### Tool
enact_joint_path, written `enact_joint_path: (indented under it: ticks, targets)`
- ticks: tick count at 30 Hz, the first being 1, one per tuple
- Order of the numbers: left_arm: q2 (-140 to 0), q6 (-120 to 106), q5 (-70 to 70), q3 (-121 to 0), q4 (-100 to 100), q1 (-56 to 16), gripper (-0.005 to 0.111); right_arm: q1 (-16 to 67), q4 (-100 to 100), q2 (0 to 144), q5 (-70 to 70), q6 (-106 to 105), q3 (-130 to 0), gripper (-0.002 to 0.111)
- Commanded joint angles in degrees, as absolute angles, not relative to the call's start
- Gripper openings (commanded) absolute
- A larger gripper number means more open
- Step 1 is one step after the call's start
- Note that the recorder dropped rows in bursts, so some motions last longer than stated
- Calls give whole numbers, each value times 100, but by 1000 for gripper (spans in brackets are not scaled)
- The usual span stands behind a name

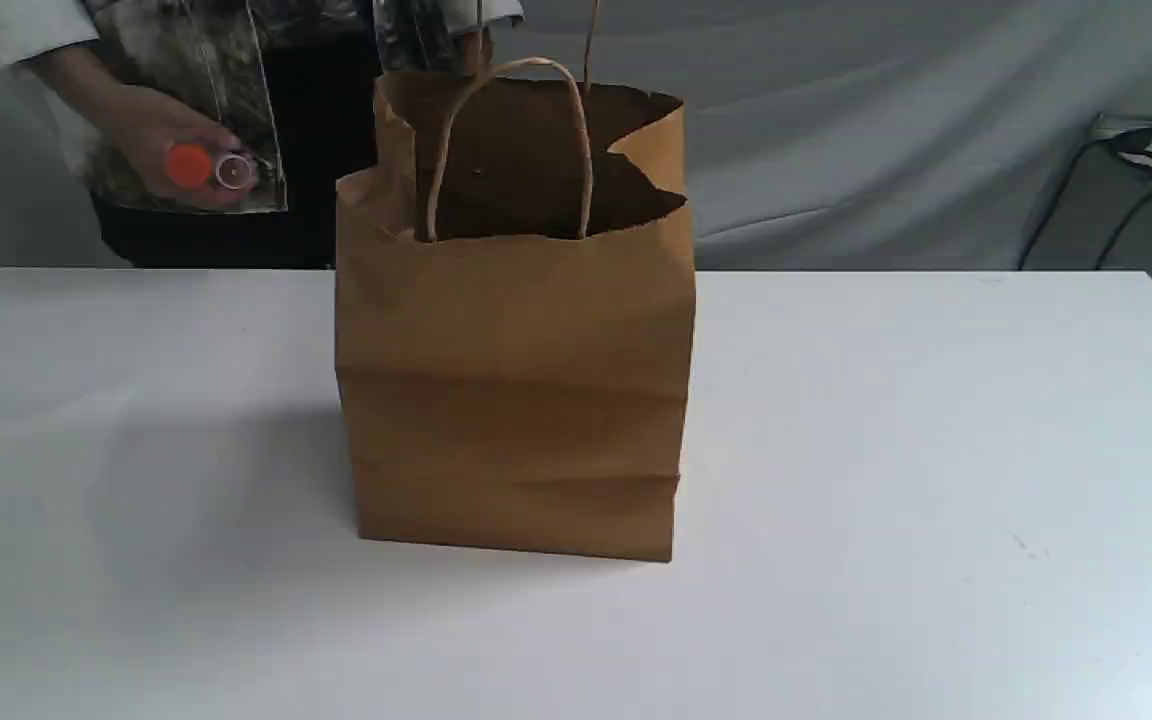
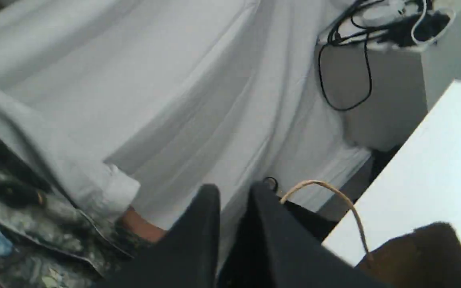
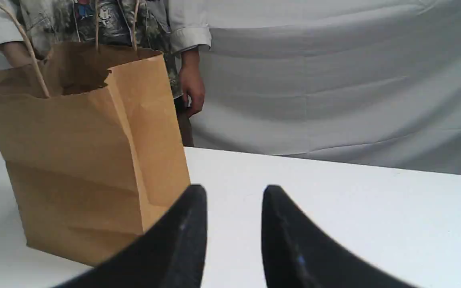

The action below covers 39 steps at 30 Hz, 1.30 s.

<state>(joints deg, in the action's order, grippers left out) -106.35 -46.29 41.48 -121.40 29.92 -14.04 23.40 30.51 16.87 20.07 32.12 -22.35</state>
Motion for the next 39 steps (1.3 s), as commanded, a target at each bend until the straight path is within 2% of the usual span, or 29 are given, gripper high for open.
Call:
enact_joint_path:
  ticks: [1, 5, 8, 13, 15, 17, 20, 24, 27, 32, 34, 39]
  targets:
    - [-10589, -3331, 4137, -12150, 2944, -1220, 5, 2339, 3045, 1695, 1977, 3188, -2214, 25]
    - [-10463, -3757, 4704, -12150, 2719, -1079, 5, 2339, 3045, 1695, 2020, 3188, -2214, 25]
    - [-10382, -3621, 4417, -12150, 2039, -958, 5, 2339, 3045, 1695, 2020, 3188, -2214, 25]
    - [-10567, -888, 3759, -12150, 1908, -265, 4, 2339, 3045, 1695, 2010, 3188, -2214, 25]
    - [-10740, -205, 3998, -12150, 1964, 13, 4, 2339, 3045, 1695, 2024, 3188, -2214, 25]
    - [-10910, -437, 4537, -12150, 2190, 223, 4, 2339, 3045, 1695, 2040, 3188, -2214, 25]
    - [-11079, -1571, 5315, -12162, 2709, 279, 4, 2339, 3045, 1695, 2080, 3188, -2214, 25]
    - [-11256, -1535, 6202, -12162, 3153, 279, 5, 2339, 3045, 1695, 2121, 3188, -2214, 25]
    - [-11472, -1501, 6723, -12162, 3458, 279, 15, 2339, 3045, 1695, 2121, 3188, -2214, 25]
    - [-11698, -1031, 6202, -12162, 3870, 265, 49, 2339, 3045, 1695, 2121, 3188, -2214, 25]
    - [-11748, -1021, 6070, -12174, 3898, 242, 58, 2339, 3045, 1695, 2121, 3188, -2214, 25]
    - [-12181, -721, 6105, -12606, 3880, -47, 58, 2339, 3045, 1695, 2109, 3188, -2214, 25]
